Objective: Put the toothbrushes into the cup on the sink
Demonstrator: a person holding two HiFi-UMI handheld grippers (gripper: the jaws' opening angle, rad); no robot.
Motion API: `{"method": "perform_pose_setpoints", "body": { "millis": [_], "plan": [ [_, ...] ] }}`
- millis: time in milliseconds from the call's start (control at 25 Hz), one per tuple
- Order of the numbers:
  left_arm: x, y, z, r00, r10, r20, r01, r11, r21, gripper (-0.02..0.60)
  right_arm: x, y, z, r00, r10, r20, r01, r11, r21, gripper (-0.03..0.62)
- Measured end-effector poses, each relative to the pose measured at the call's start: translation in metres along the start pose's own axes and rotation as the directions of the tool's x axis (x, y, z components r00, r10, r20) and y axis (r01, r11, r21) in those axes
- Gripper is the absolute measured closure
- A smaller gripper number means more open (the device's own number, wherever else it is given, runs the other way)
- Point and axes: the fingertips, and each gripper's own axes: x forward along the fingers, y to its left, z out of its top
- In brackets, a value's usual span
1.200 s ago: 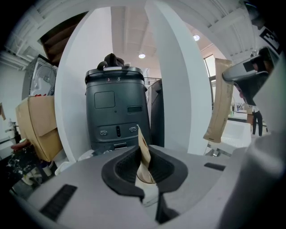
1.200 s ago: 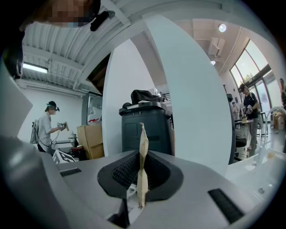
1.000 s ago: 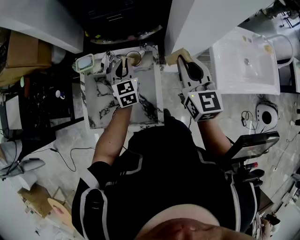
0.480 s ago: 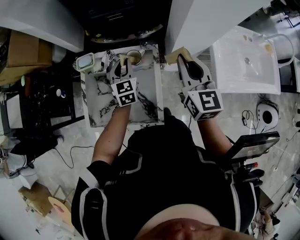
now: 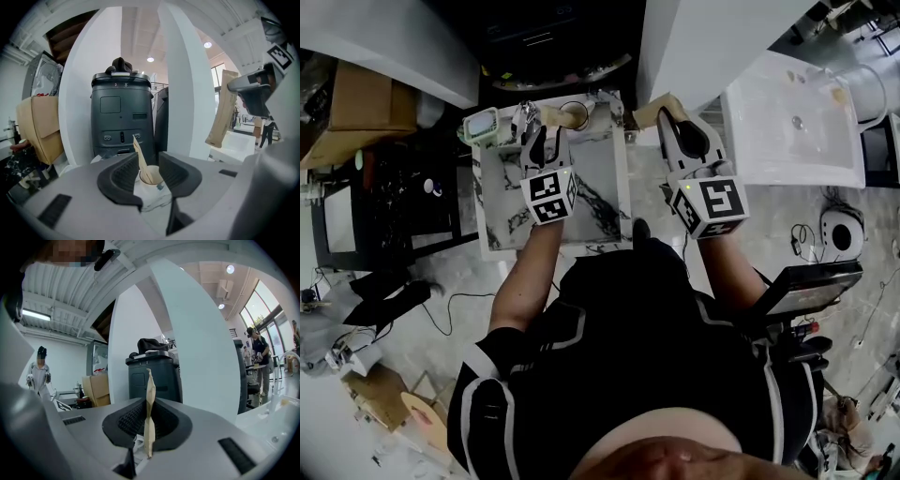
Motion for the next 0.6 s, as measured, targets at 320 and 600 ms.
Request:
{"method": "perform_pose_setpoints", "body": {
  "millis": [320, 600],
  "plan": [
    [-0.057, 0.004, 0.034, 0.990, -0.085, 0.115, 0.092, 0.994, -0.058, 0.457, -0.013, 0.030, 0.012, 0.999, -0.011, 0.030, 0.011, 1.000, -0.021, 0.551],
    [-0.092, 0.009, 0.066, 0.972, -0.140, 0.189, 0.152, 0.987, -0.053, 0.505, -0.016, 0.048, 0.019, 0.999, -0.020, 0.035, 0.021, 0.999, -0.031, 0.551]
  ]
}}
